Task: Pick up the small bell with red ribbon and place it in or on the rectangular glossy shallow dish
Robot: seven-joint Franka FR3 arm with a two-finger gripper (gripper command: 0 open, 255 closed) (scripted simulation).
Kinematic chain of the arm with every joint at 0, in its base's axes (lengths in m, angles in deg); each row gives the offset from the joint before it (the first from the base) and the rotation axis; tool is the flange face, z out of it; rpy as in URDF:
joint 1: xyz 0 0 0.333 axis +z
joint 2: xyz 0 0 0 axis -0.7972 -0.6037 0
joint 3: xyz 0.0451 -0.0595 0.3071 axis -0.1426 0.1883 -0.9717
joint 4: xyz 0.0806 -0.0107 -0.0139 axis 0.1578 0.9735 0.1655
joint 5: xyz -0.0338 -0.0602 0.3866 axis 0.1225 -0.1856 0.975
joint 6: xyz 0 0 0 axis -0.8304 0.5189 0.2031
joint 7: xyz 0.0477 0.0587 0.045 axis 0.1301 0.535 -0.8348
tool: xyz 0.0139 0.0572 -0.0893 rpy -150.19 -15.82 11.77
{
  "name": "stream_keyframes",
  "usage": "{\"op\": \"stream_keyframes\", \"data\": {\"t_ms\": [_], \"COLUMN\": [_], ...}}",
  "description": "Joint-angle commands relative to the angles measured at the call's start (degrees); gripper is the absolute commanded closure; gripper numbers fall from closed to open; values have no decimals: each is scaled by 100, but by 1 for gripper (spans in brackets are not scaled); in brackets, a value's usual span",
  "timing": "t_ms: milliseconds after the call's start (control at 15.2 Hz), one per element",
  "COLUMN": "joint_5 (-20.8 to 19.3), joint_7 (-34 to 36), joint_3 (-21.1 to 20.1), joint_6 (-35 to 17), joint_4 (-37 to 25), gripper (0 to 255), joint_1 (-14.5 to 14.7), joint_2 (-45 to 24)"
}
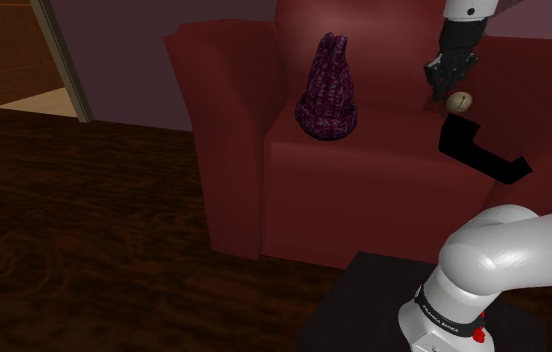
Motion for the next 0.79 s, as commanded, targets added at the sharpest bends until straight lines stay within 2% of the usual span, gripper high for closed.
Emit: {"op": "stream_keyframes", "data": {"t_ms": [0, 660, 726], "joint_5": [-158, -1134, -1150], "joint_7": [-237, -1617, -1596], "joint_3": [184, 1358, 1372], "joint_6": [42, 102, 46], "joint_4": [71, 64, 167], "gripper": [255, 255, 255], "joint_1": [-60, -341, -350], "joint_2": [178, 742, 789]}}
